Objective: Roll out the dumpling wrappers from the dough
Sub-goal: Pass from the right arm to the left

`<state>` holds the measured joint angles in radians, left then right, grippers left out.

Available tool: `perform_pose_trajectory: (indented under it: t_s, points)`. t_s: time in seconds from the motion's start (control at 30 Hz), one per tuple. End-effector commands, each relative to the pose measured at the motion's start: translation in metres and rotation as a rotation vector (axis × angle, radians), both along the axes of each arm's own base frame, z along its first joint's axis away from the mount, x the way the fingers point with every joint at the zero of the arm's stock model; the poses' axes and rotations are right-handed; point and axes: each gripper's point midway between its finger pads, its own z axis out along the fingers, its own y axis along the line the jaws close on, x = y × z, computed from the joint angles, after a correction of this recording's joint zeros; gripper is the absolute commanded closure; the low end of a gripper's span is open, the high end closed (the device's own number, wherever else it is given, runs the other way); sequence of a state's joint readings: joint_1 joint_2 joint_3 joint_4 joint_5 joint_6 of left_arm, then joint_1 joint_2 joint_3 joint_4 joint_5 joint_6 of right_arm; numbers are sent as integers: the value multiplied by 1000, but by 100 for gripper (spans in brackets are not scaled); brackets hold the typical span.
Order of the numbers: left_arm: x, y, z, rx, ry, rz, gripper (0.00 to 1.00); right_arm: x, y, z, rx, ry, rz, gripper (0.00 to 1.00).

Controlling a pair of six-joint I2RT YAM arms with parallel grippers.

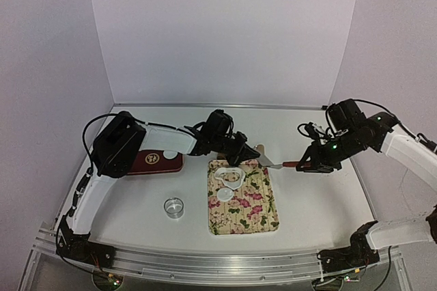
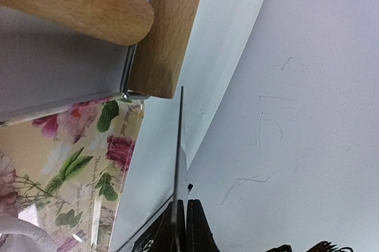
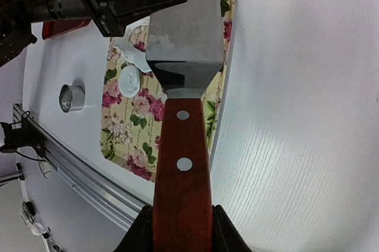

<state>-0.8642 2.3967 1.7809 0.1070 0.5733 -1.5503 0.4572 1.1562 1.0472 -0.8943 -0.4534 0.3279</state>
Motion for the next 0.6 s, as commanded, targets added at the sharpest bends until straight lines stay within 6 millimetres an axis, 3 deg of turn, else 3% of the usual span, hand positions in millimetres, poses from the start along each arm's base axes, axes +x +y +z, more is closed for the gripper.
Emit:
perform_pose_trajectory:
  t_s: [0.0, 0.03, 0.13, 0.23, 0.33, 0.47, 0.57]
  points:
    - [1, 4, 39, -70, -66, 50, 100, 16, 10, 26, 100, -120, -55, 84]
    - [2, 6, 41, -75, -66, 63, 100, 16, 9, 25, 107, -113, -77, 72]
    - [3, 11, 50, -102, -78, 99, 100, 15, 7, 25, 141, -99, -142, 46]
    - [5, 18, 60, -116, -101, 136, 100, 17, 4, 29, 198, -87, -244, 30]
    - [8, 25, 71, -157, -130, 185, 100, 16, -1, 32, 238, -59, -348, 27]
    - [9, 32, 86, -209, -154, 221, 100, 15, -22, 38, 225, -83, -486, 20]
    - [8, 35, 95, -218, -181, 224, 100, 15, -27, 33, 234, -41, -568, 18]
